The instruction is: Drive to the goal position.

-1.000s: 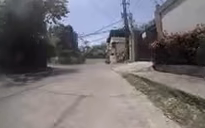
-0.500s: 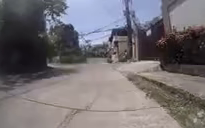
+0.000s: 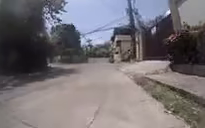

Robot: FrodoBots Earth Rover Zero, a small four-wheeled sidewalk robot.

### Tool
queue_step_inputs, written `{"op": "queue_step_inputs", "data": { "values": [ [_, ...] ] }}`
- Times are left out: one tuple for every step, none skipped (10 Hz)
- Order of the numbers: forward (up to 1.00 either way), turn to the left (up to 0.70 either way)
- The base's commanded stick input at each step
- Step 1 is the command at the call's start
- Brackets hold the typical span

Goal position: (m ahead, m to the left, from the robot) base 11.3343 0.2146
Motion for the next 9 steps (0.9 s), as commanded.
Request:
{"op": "queue_step_inputs", "data": {
  "values": [
    [1.0,0.0],
    [1.0,0.0],
    [1.0,0.0],
    [1.0,0.0],
    [1.0,0.0],
    [1.0,0.0],
    [1.0,0.0],
    [1.0,0.0],
    [1.0,0.0]
  ]
}}
